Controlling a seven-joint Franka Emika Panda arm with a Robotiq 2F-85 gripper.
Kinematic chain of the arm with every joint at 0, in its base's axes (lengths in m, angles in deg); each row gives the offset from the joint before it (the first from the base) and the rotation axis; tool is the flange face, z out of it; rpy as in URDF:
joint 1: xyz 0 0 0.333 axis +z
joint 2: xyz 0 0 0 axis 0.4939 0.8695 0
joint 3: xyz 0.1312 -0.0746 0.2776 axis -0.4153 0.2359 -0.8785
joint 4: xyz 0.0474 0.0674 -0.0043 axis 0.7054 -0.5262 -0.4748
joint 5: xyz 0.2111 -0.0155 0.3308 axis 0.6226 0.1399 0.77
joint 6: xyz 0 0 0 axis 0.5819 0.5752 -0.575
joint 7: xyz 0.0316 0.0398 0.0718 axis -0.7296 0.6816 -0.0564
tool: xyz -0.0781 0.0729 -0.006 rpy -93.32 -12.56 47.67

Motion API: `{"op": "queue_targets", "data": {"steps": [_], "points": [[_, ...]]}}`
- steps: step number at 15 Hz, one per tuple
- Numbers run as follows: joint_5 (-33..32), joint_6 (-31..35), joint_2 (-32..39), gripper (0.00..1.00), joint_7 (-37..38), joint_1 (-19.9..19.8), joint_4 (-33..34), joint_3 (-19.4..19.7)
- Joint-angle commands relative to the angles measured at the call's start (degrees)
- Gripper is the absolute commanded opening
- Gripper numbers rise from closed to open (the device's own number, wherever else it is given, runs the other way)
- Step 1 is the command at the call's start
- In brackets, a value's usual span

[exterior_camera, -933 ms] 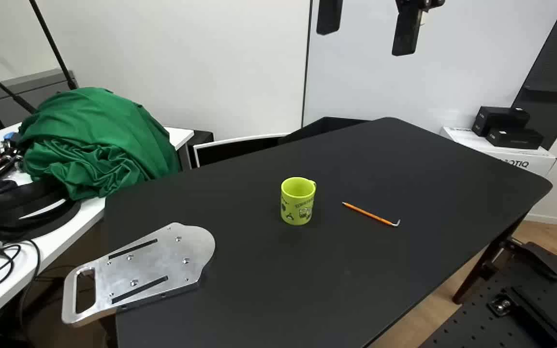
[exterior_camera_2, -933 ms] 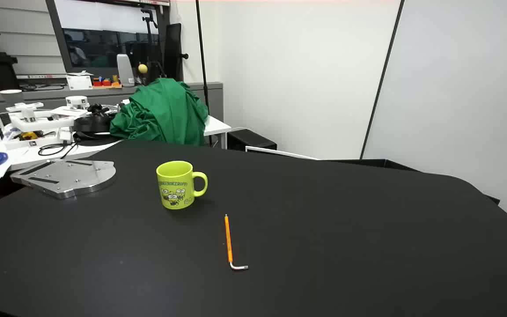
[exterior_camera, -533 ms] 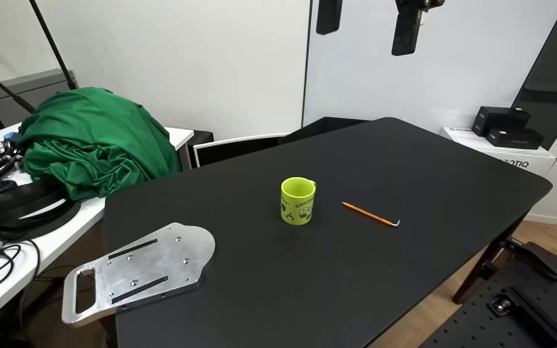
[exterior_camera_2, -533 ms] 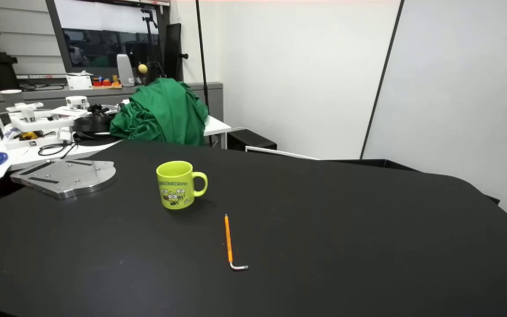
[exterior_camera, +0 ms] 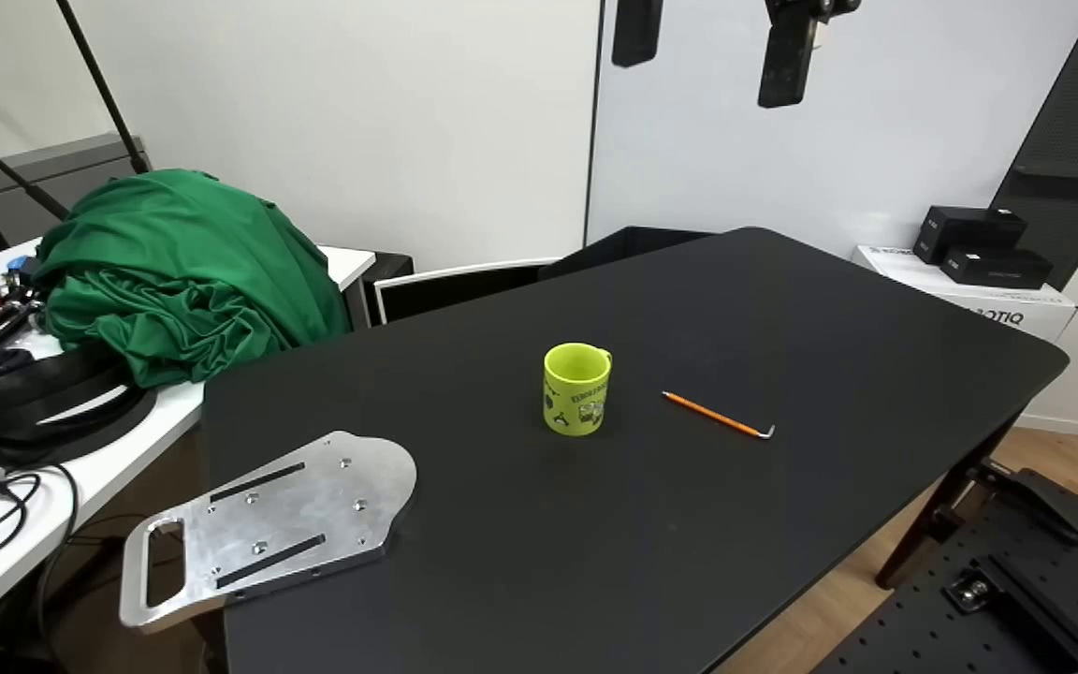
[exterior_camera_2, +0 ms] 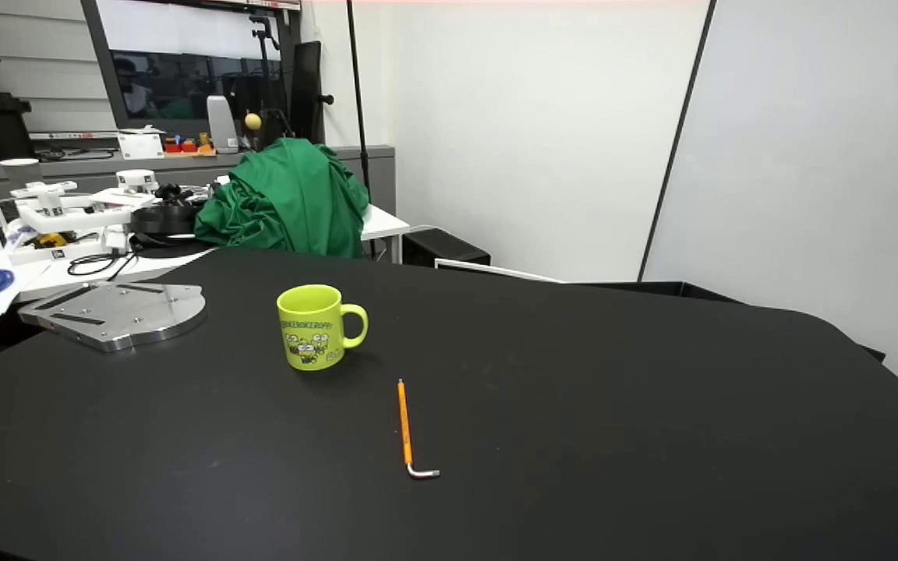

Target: Pick up the orange object from the table and put it in the cup.

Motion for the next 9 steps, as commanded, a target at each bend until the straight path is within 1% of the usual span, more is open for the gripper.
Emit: {"op": "queue_targets", "data": {"steps": [1, 7, 9], "points": [[0.4, -0.3, 0.0, 1.0, -0.5, -1.3, 0.2, -0.9], [0.4, -0.3, 0.0, 1.0, -0.5, -1.3, 0.2, -0.9], [-2.1, 0.8, 1.0, 1.0, -1.0, -1.8, 0.8, -1.8]]}}
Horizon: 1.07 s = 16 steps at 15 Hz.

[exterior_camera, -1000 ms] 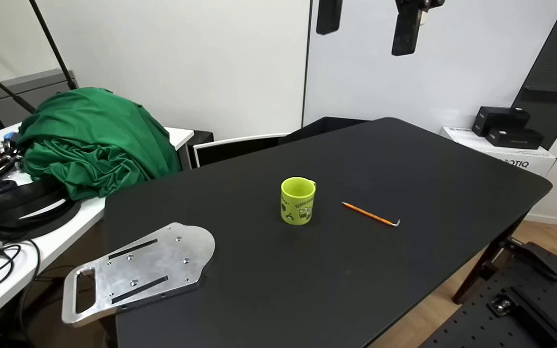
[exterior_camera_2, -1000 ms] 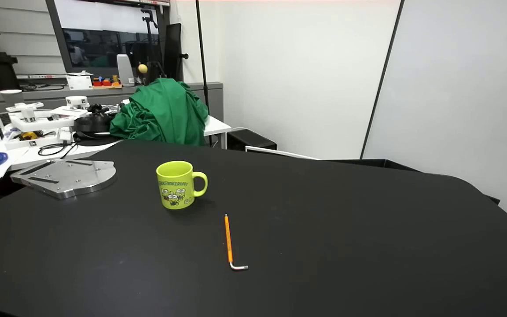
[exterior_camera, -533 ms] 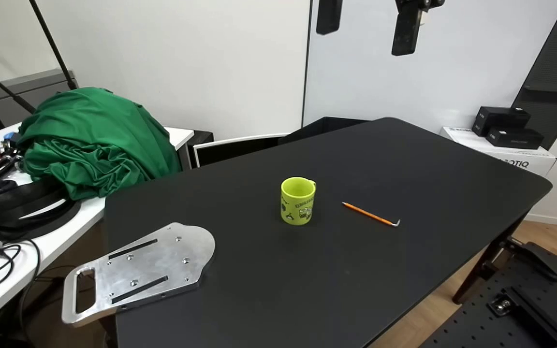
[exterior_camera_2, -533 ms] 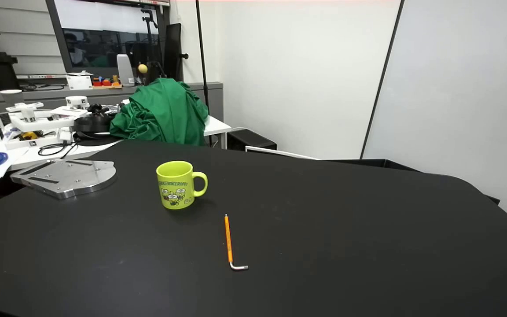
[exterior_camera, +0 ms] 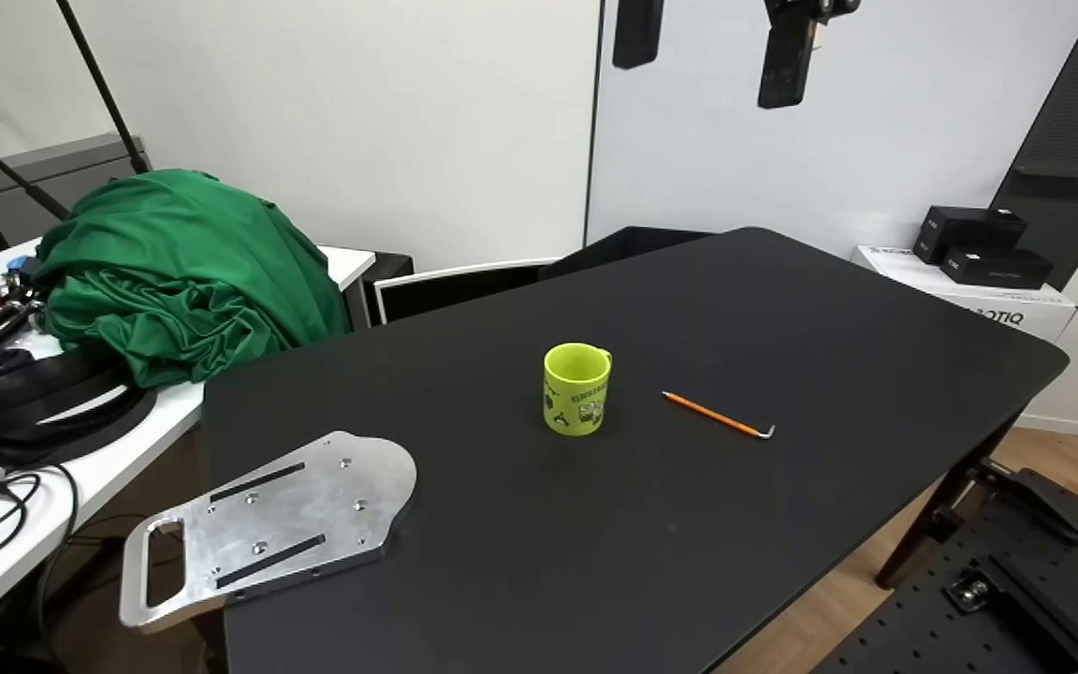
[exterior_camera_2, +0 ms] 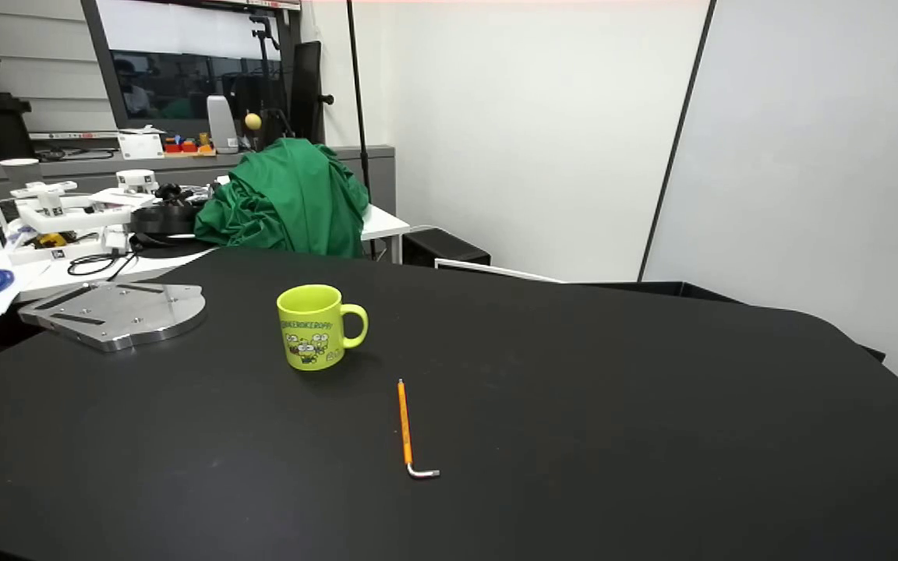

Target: Pick up the orange object from the table and put it in the cup.

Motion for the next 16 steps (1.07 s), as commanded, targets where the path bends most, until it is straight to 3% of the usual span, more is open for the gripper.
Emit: {"op": "queue_targets", "data": {"steps": [1, 5, 9, 16], "points": [[-3.9, 1.6, 1.5, 1.0, -1.2, -1.8, 1.3, -1.9], [-11.6, 6.4, 3.4, 1.0, -4.2, -2.5, 2.3, -2.4], [-15.2, 12.8, 5.0, 1.0, -8.4, -2.8, 1.8, -0.7], [-22.0, 12.5, 10.4, 1.0, -31.0, -3.1, 4.7, 6.3]]}}
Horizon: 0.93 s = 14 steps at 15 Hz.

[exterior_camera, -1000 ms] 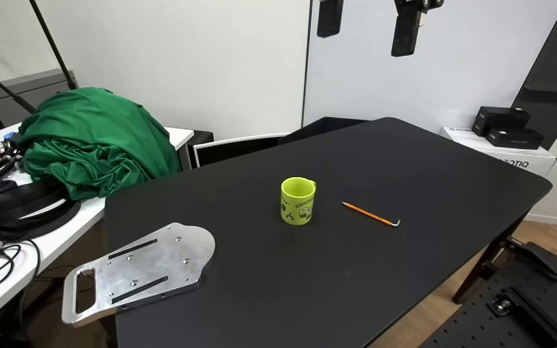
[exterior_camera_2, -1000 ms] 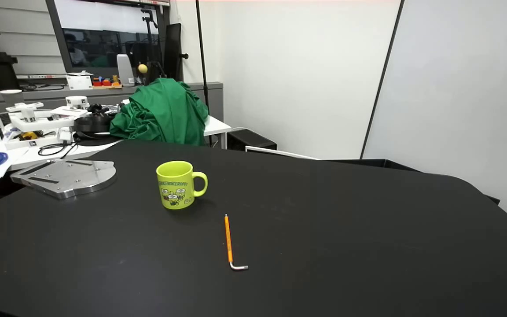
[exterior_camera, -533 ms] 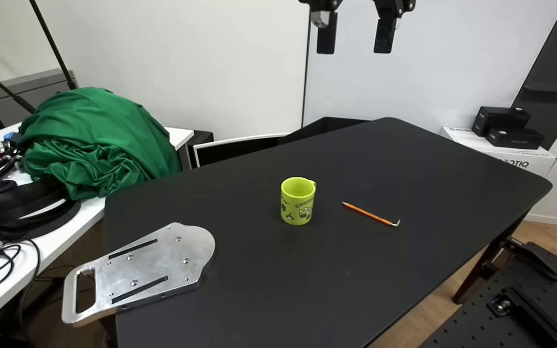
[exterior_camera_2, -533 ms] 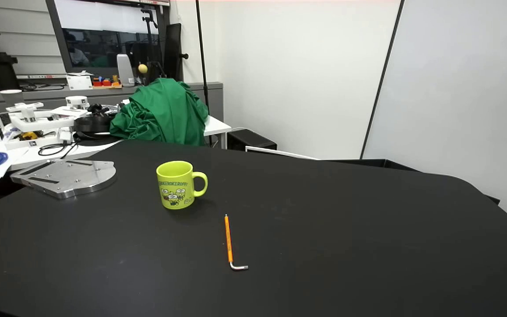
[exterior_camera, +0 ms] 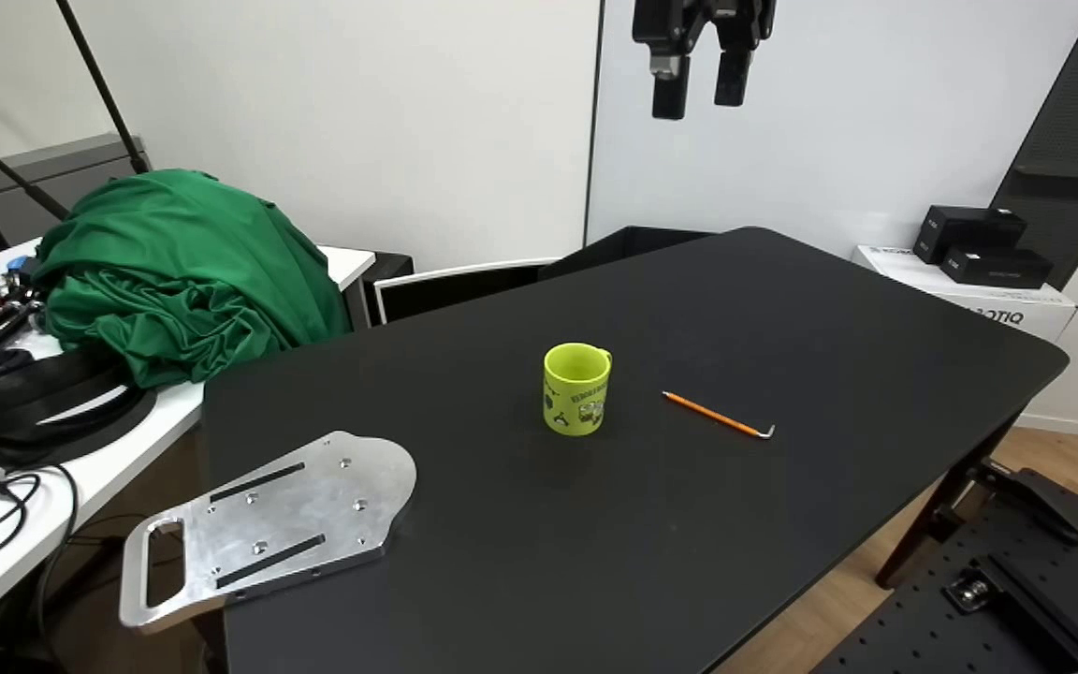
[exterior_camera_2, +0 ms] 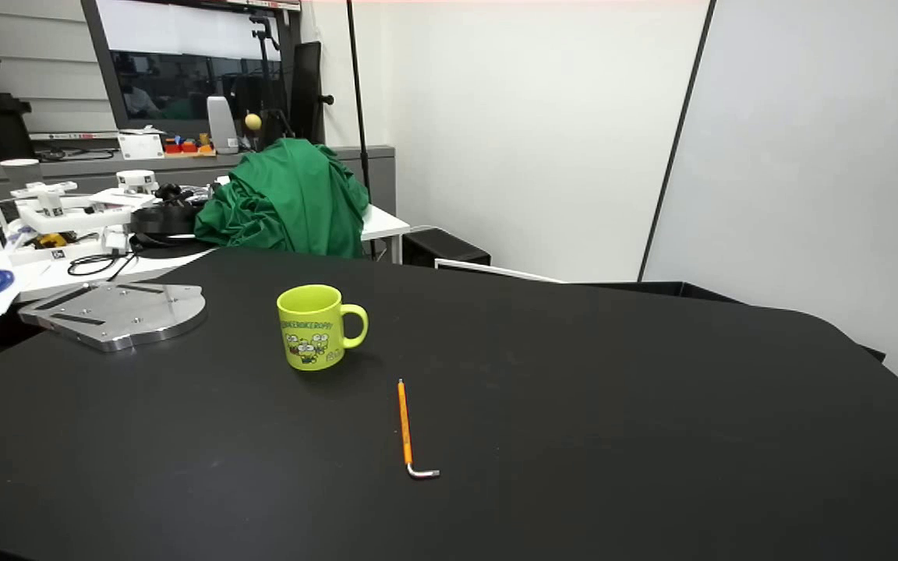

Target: Pick up the orange object from the table and put it in the cup.

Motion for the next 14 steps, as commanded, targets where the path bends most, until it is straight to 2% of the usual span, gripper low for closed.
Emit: {"op": "queue_targets", "data": {"steps": [1, 9, 10, 14], "points": [[-3.5, -0.9, 3.6, 1.0, -7.3, -0.7, 3.4, 3.1], [-4.2, 1.5, 7.8, 1.0, -13.3, -3.6, 3.4, 7.9], [-4.1, 2.1, 6.2, 1.0, -12.5, -3.1, 1.6, 7.1], [-4.0, 2.1, 6.7, 1.0, -12.8, -3.3, 1.5, 7.1]]}}
